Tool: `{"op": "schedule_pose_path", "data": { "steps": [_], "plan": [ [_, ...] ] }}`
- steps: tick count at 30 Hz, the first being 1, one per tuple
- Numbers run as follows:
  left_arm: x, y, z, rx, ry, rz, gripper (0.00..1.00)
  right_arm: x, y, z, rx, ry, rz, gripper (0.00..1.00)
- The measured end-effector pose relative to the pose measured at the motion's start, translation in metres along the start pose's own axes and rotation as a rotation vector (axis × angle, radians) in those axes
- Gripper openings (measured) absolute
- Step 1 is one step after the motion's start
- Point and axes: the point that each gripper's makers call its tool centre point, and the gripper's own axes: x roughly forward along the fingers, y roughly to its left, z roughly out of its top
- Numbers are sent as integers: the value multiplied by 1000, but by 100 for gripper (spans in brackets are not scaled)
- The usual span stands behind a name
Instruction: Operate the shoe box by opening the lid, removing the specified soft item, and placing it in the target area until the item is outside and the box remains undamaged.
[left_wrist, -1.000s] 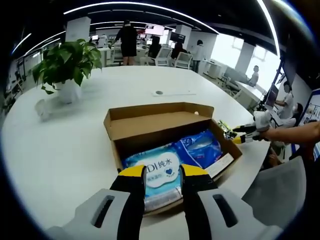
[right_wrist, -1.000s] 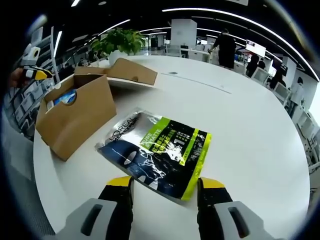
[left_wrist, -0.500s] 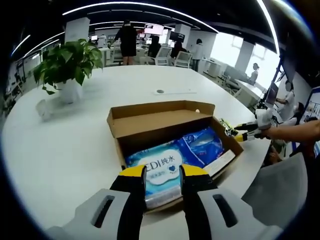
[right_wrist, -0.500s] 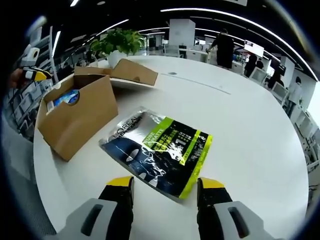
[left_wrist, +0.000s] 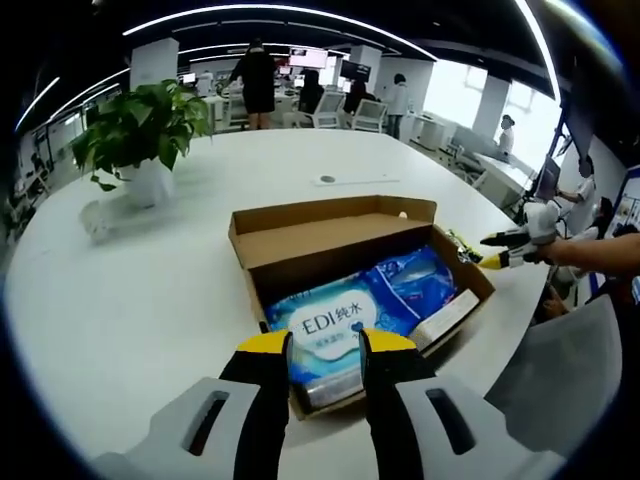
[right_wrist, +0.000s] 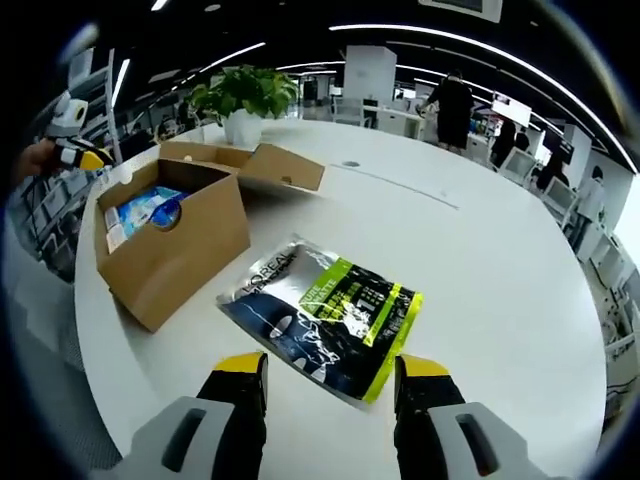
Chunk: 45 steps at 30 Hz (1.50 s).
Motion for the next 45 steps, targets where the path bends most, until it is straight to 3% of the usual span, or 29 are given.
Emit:
{"op": "schedule_pose_path", "data": {
  "steps": [13,24,35,45],
  "plan": [
    [-2,18,-22,6,34,49,24,-16,32,41,-34,-54,60,47],
    [4,27,-42,-4,63,81,21,-17,66,76,-79,-103,131,45],
    [9,32,-54,-49,66,108,12,-10,98,97,-112,-134,195,43],
    [12,29,-54,-85,53,112,10,3,132,108,-137,-138,256,42]
  ]
}}
